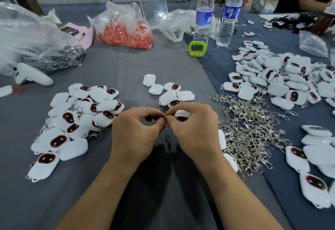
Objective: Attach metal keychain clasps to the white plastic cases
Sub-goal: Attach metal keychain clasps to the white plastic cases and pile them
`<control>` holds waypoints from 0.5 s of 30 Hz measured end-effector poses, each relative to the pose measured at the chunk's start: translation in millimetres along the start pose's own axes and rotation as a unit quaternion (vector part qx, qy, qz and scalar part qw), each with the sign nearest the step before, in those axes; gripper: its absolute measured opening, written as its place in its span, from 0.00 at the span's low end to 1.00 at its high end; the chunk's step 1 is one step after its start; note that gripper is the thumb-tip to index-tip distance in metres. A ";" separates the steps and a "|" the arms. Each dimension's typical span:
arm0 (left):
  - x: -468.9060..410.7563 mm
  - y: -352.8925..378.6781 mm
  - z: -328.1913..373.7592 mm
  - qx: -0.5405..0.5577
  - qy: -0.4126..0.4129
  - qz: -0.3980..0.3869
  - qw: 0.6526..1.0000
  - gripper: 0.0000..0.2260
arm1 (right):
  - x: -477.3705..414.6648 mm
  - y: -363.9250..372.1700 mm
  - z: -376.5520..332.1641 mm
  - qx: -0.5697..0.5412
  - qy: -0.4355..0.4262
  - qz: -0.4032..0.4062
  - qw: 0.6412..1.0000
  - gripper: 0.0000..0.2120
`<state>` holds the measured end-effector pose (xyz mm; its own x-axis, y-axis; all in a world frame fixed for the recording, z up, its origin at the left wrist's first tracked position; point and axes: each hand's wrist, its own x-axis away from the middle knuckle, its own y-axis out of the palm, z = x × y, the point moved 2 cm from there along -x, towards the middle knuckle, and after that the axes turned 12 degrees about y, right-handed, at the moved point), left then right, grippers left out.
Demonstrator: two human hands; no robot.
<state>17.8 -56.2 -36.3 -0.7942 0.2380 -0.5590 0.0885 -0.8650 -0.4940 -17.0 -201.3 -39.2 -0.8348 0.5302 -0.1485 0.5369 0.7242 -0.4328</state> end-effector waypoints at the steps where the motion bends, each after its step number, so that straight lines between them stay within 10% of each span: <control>1: -0.4 0.3 -0.7 0.015 -0.010 0.004 1.000 0.08 | -0.6 0.2 0.2 -0.004 0.008 -0.006 1.000 0.07; 15: -1.5 4.9 -5.6 0.054 -0.029 -0.004 0.998 0.09 | -0.2 -0.9 0.3 -0.006 0.001 -0.007 1.000 0.07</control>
<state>22.7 -58.3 -41.5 -0.8286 0.2209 -0.5145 0.0194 -0.9070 -0.4207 -17.4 -202.3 -39.1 -0.8421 0.5209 -0.1398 0.5263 0.7371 -0.4240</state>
